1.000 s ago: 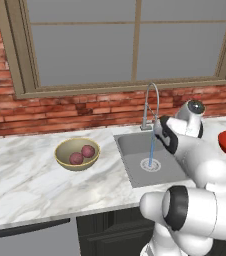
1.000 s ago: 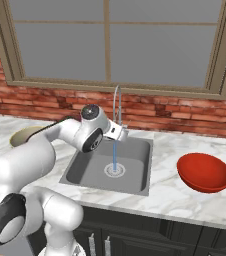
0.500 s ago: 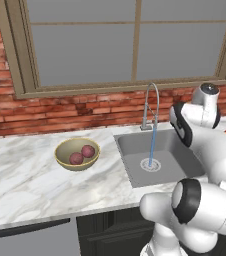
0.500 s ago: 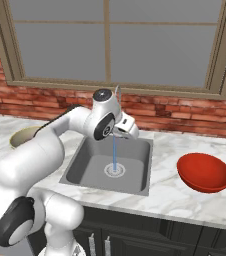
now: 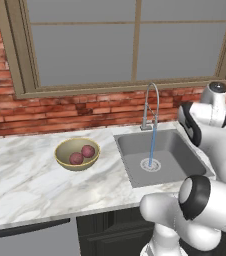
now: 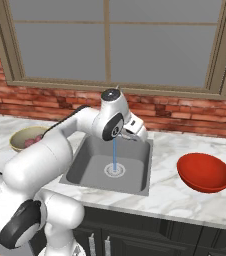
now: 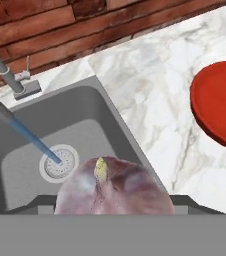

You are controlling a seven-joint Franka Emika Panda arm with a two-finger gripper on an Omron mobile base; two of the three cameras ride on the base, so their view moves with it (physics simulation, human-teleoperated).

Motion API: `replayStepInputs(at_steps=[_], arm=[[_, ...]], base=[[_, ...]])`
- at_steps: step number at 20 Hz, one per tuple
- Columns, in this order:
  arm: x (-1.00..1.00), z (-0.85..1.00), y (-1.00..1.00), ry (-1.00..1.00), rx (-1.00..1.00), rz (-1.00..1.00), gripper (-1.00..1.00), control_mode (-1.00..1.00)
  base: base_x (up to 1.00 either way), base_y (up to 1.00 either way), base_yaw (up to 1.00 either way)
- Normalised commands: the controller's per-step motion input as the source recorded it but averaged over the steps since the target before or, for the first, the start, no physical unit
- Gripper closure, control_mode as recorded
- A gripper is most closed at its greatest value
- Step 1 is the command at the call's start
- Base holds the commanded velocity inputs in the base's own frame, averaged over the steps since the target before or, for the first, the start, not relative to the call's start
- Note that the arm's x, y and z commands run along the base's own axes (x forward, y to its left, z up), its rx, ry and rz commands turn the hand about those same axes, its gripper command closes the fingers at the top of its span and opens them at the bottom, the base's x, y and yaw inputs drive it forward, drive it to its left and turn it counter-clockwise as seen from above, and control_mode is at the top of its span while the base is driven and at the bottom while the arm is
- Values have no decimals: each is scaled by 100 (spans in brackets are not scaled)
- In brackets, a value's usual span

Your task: Pick the onions from the sink and place them in one bowl. Place the garlic in the other bowl. Then turn off the sink faucet.

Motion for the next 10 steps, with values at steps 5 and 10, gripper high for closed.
replayStepInputs(at_steps=[5, 10], arm=[[-9, -11, -26, -4, 0, -8, 100, -100], [-2, -4, -26, -2, 0, -9, 100, -100]], base=[[0, 0, 0], [0, 0, 0]])
